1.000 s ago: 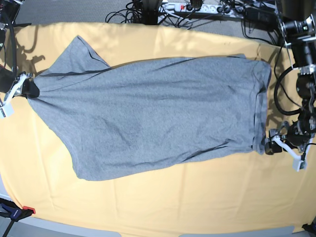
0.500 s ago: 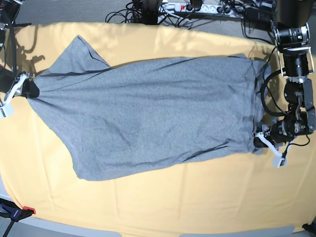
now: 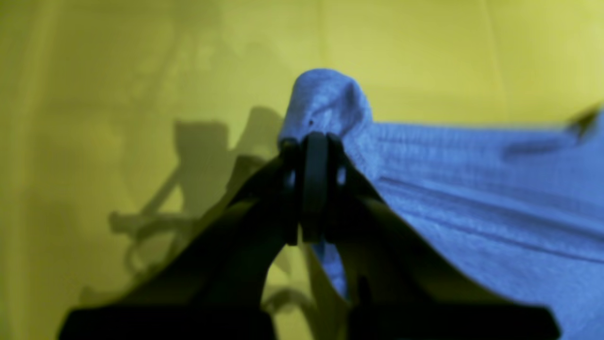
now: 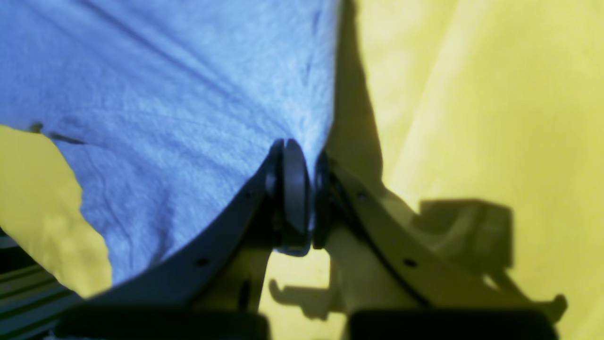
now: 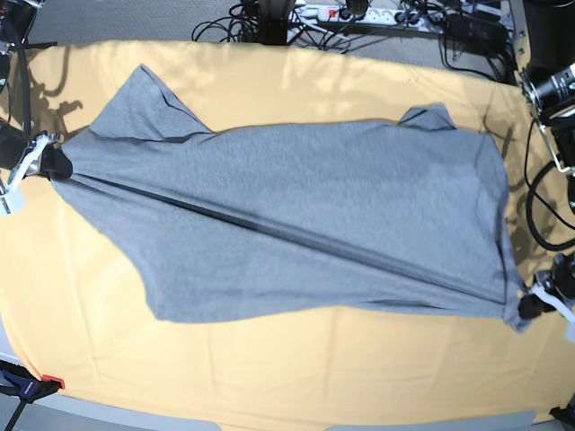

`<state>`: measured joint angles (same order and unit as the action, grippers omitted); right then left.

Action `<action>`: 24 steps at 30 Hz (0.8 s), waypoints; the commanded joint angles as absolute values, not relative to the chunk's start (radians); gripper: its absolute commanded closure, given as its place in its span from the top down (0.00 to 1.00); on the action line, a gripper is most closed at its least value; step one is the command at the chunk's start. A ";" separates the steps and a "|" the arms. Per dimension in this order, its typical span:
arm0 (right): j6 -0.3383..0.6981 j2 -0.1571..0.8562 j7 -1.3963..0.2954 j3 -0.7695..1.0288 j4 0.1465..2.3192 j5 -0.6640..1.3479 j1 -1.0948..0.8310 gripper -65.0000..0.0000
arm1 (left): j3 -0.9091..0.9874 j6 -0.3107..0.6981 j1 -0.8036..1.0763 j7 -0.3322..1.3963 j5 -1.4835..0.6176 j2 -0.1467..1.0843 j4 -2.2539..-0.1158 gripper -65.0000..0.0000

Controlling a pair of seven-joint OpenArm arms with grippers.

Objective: Layout the t-shirt on the table in an organized manner, then fold the t-shirt properly

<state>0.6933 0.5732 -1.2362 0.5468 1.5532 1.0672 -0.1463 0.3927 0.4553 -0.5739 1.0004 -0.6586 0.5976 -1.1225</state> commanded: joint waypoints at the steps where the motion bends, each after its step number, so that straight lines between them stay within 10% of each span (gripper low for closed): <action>1: 0.698 0.599 -1.209 0.557 1.570 1.073 -0.133 0.00 | 0.403 0.455 -0.605 0.963 -0.673 0.621 -1.139 0.00; 16: 0.698 0.602 -1.382 0.559 1.615 1.176 -0.134 0.00 | 0.393 0.479 -0.476 0.984 -0.701 0.541 -1.139 0.00; 18: 0.698 0.602 -1.382 0.568 1.637 1.176 -0.133 0.19 | 0.393 0.479 -0.478 1.009 -0.710 0.544 -1.139 0.00; 21: 0.698 0.602 -1.382 0.603 1.667 1.176 -0.133 0.57 | 0.393 0.480 -0.477 1.033 -0.756 0.550 -1.139 0.25; 24: 0.698 0.602 -1.382 0.686 1.700 1.234 -0.133 0.62 | 0.393 0.480 -0.477 1.038 -0.768 0.552 -1.139 0.56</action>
<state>0.6930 0.5747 -1.4040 0.6765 1.6806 1.2133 -0.1463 0.3874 0.4763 -0.4480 1.0557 -0.7456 0.5308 -1.1229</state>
